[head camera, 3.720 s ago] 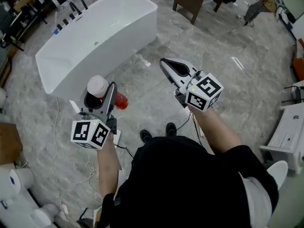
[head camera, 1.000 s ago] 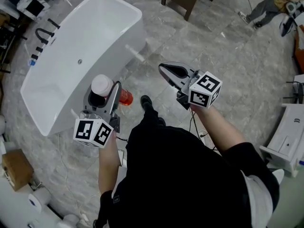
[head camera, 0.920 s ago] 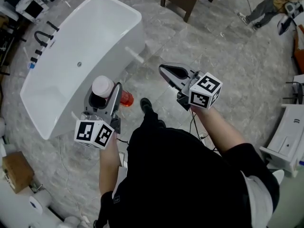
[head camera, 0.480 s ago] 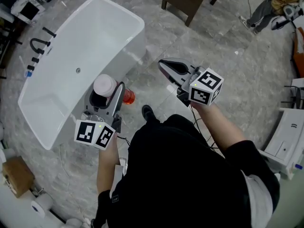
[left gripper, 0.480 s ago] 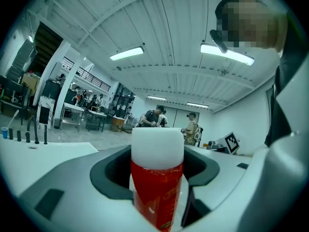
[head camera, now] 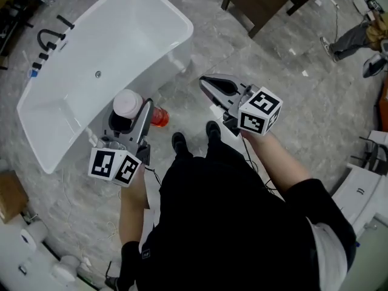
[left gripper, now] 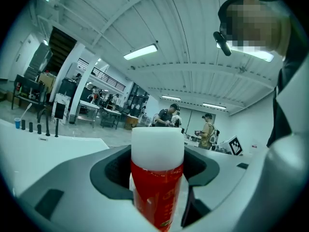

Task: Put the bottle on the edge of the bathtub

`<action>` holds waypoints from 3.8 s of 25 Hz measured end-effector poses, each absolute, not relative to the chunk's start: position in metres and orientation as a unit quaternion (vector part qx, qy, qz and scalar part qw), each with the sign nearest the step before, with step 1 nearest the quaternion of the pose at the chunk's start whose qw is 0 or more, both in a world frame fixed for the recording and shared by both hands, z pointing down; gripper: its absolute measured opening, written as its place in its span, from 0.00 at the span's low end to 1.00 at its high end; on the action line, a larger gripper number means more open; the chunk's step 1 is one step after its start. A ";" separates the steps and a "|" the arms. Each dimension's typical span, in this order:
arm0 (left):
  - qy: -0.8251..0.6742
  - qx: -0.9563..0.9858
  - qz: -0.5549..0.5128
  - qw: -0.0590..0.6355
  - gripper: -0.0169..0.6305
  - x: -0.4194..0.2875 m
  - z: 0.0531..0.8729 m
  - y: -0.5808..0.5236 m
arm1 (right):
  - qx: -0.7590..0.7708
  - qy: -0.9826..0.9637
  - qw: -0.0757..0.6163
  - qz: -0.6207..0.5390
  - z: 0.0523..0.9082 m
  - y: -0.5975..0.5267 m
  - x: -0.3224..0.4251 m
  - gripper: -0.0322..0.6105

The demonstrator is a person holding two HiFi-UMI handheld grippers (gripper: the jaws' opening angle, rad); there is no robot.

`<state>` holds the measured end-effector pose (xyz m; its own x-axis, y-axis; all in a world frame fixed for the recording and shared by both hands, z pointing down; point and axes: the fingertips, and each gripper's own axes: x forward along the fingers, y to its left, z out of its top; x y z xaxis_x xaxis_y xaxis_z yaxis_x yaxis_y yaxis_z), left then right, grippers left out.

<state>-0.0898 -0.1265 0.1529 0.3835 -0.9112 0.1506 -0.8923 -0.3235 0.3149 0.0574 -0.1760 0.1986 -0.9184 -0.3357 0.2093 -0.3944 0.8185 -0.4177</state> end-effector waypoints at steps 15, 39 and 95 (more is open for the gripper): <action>-0.620 0.755 -0.017 0.211 0.48 -0.064 0.213 -0.162 | 0.114 -0.950 0.124 0.262 0.277 -0.225 0.073 0.09; -0.631 0.731 0.007 0.259 0.48 -0.131 0.392 -0.180 | 0.073 -0.940 0.149 0.298 0.468 -0.246 -0.027 0.09; -0.569 0.767 0.159 0.248 0.48 -0.158 0.938 -0.234 | 0.012 -0.957 0.161 0.241 0.888 -0.282 -0.050 0.09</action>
<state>-0.1580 -0.2335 0.9382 0.3012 -0.7949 0.5267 -0.9528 -0.2282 0.2004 -0.0500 -0.2817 0.8880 -0.9477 0.0540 0.3147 -0.1015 0.8835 -0.4573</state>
